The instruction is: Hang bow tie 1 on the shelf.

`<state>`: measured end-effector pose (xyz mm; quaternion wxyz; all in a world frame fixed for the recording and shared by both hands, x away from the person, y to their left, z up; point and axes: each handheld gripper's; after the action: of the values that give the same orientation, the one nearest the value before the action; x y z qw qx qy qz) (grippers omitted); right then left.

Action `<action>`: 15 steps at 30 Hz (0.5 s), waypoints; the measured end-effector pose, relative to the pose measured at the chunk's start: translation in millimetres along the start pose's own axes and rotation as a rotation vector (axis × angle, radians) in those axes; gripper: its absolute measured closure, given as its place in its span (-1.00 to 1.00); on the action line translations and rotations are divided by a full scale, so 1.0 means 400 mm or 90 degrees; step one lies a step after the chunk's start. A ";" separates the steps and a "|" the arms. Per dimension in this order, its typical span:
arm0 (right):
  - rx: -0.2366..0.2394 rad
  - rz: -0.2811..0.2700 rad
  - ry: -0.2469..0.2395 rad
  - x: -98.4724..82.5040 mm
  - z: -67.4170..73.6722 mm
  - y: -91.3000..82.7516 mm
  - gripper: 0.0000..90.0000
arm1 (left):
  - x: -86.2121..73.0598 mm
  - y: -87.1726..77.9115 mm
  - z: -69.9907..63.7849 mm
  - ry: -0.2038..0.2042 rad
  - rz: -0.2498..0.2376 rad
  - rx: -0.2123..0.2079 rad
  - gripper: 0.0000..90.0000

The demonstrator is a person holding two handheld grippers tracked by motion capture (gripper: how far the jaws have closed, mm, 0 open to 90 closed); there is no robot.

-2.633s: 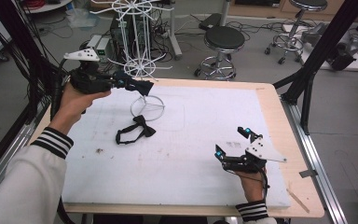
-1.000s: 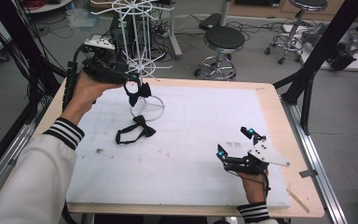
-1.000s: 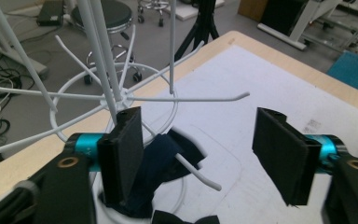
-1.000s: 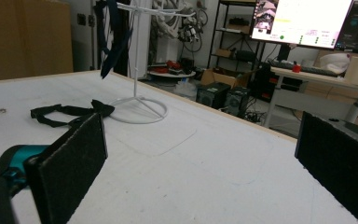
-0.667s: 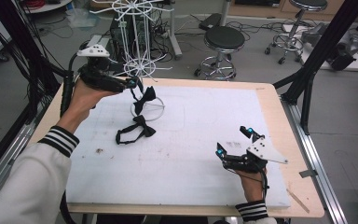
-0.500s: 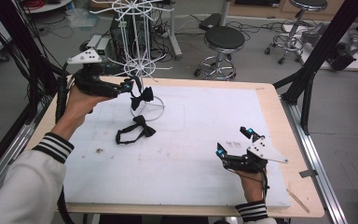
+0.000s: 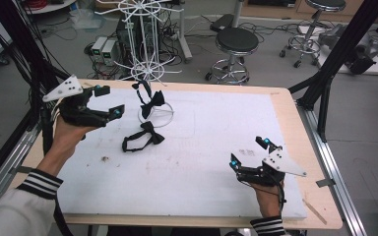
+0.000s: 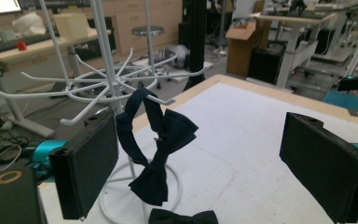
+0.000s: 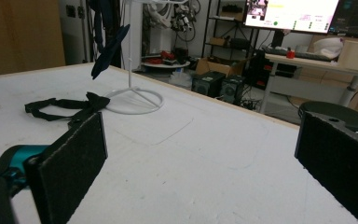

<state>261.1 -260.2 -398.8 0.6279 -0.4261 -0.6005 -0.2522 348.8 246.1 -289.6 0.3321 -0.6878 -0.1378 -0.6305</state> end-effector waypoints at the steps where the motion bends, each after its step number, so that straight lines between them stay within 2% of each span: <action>1: -0.001 0.000 -0.002 0.000 0.001 0.001 -0.97 | -0.011 -0.008 -0.003 -0.002 -0.006 0.003 -0.73; 5: 0.001 0.000 -0.006 0.000 0.008 0.005 -0.97 | -0.050 -0.035 -0.014 -0.002 -0.026 0.001 -0.73; 8: 0.003 0.003 -0.007 0.000 0.011 0.009 -0.97 | -0.076 -0.046 -0.025 0.001 -0.033 -0.005 -0.73; 9: 0.003 0.005 -0.004 -0.001 0.012 0.010 -0.97 | -0.085 -0.049 -0.028 0.004 -0.044 -0.006 -0.73; 12: 0.002 0.004 -0.007 0.000 0.014 0.011 -0.97 | -0.113 -0.056 -0.037 -0.001 -0.055 -0.006 -0.73; 15: 0.002 0.002 -0.009 0.000 0.013 0.011 -0.97 | -0.145 -0.059 -0.045 0.006 -0.056 -0.001 -0.73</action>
<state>262.0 -253.6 -400.1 0.6248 -0.4279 -0.6044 -0.2475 310.7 265.7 -338.9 0.3042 -0.6784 -0.1662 -0.6478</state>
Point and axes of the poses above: each handheld gripper's, and its own axes: y roughly forward along the jaws, x roughly out of its top, z roughly to its left, and after that the axes turned 7 degrees about z, right-handed
